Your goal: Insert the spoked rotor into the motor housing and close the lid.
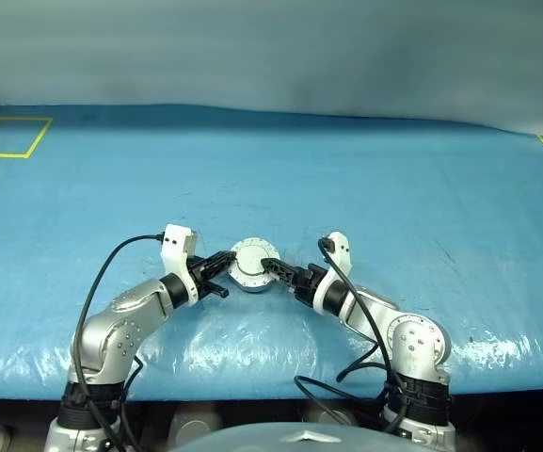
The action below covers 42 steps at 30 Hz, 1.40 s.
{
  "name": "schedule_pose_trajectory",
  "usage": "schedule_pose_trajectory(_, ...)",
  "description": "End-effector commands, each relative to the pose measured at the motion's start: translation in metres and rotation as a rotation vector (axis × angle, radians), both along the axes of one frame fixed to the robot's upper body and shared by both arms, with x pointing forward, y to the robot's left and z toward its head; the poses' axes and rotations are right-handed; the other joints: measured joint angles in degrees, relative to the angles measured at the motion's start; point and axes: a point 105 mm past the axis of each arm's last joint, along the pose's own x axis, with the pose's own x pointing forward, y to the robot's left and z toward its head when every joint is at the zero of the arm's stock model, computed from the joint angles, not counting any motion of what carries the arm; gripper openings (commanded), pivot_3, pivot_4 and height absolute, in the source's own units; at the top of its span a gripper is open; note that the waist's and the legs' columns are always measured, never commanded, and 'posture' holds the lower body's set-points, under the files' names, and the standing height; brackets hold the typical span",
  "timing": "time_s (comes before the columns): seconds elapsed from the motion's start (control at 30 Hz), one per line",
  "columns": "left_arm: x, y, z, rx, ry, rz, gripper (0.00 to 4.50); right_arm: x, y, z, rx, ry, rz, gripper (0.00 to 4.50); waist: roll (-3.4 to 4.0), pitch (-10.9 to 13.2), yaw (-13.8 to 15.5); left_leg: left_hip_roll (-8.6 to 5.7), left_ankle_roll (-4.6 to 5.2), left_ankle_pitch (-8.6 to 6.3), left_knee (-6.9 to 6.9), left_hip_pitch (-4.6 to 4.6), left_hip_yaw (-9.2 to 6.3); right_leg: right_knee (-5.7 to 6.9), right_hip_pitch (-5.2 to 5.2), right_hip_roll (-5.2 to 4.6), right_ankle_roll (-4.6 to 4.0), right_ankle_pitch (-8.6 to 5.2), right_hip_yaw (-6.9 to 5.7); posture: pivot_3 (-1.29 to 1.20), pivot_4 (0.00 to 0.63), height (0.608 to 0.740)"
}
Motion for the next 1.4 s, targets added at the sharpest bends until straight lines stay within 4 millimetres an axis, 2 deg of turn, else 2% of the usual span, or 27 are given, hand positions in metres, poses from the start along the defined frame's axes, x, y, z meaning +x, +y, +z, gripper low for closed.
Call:
schedule_pose_trajectory(0.03, -0.004, -0.005, 0.003, -0.014, -0.007, -0.025, 0.0, 0.0, 0.048, 0.021, 0.307, 0.076, 0.016, 4.1, 0.0, 0.0, 0.0, 0.0, 0.0, 0.0, 0.0, 0.01, 0.0, 0.0, 0.01, 0.0, 0.0, 0.0, 0.0, 0.0, 0.15, 0.74)
schedule_pose_trajectory(0.17, -0.005, -0.005, 0.002, -0.013, -0.006, -0.02, 0.0, 0.002, 0.043, 0.024, 0.429, 0.126, 0.002, 2.9, 0.01, 0.0, -0.1, 0.0, 0.0, 0.0, 0.0, -0.01, 0.0, 0.0, 0.01, 0.01, -0.01, 0.0, 0.0, 0.0, 0.15, 0.74)
schedule_pose_trajectory(0.27, -0.006, -0.003, 0.001, -0.013, -0.001, -0.015, 0.0, -0.003, 0.04, 0.023, 0.428, 0.143, 0.024, 1.94, 0.07, 0.0, -0.3, 0.01, 0.01, 0.0, -0.03, -0.02, 0.0, 0.0, -0.02, 0.01, -0.02, -0.01, 0.01, 0.0, 0.15, 0.74)
schedule_pose_trajectory(0.37, -0.006, -0.002, 0.001, -0.02, 0.001, -0.015, 0.0, -0.009, 0.04, 0.016, 0.376, 0.166, 0.05, 1.2, 0.07, 0.0, -0.3, 0.01, 0.02, 0.0, -0.03, -0.07, -0.02, 0.01, -0.06, 0.02, -0.03, -0.02, 0.0, 0.0, 0.15, 0.74)
schedule_pose_trajectory(0.57, 0.001, -0.006, 0.001, 0.003, -0.026, -0.023, 0.0, -0.014, 0.036, 0.009, 0.318, 0.193, 0.052, 1.2, 0.08, 0.0, -0.5, 0.03, 0.02, -0.01, -0.05, -0.05, -0.02, 0.02, -0.08, 0.04, -0.05, -0.03, 0.0, 0.0, 0.15, 0.74)
schedule_pose_trajectory(0.73, 0.019, 0.003, 0.016, -0.089, -0.061, 0.079, 0.0, -0.015, 0.035, 0.011, 0.322, 0.189, 0.05, 1.2, 0.08, 0.1, -0.6, 0.04, 0.02, 0.0, -0.01, -0.05, 0.0, 0.04, -0.08, 0.05, -0.04, -0.02, 0.01, 0.0, 0.15, 0.74)
schedule_pose_trajectory(0.9, 0.026, 0.022, 0.031, -0.164, -0.08, 0.177, 1.53, -0.008, 0.031, 0.022, 0.37, 0.164, 0.0, 1.2, 0.08, 0.1, -0.7, 0.06, 0.03, -0.01, -0.09, -0.09, -0.01, 0.04, -0.14, 0.08, -0.03, -0.01, 0.0, 0.0, 0.15, 0.74)
schedule_pose_trajectory(1.03, 0.02, 0.032, 0.046, -0.285, -0.097, 0.251, 2.89, 0.005, 0.024, 0.041, 0.449, 0.114, -0.058, 1.17, 0.08, 0.1, -0.6, 0.06, 0.04, -0.01, -0.1, -0.21, -0.05, 0.04, -0.2, 0.09, 0.19, 0.11, -0.02, 0.0, 0.15, 0.74)
schedule_pose_trajectory(1.17, 0.011, 0.042, 0.053, -0.447, -0.087, 0.34, 4.28, 0.016, 0.016, 0.059, 0.505, 0.06, -0.107, 1.17, 0.09, 0.1, -0.4, 0.04, 0.04, -0.02, 0.07, -0.59, -0.1, 0.01, -0.44, 0.07, 0.32, 0.19, -0.03, 0.0, 0.15, 0.74)
schedule_pose_trajectory(1.2, 0.009, 0.045, 0.052, -0.51, -0.065, 0.384, 4.47, 0.02, 0.014, 0.065, 0.519, 0.042, -0.119, 1.17, 0.09, 0.1, -0.4, 0.03, 0.04, -0.01, 0.11, -0.71, -0.1, 0.03, -0.53, 0.08, 0.34, 0.21, -0.03, 0.0, 0.15, 0.74)
schedule_pose_trajectory(1.4, -0.007, 0.037, 0.051, -0.874, 0.035, 0.437, 4.5, 0.036, 0.01, 0.093, 0.605, -0.027, -0.159, 1.17, 0.09, 0.1, -0.3, 0.03, 0.04, -0.01, 0.21, -0.74, -0.1, 0.05, -0.55, 0.08, 0.39, 0.25, -0.03, 0.0, 0.15, 0.74)
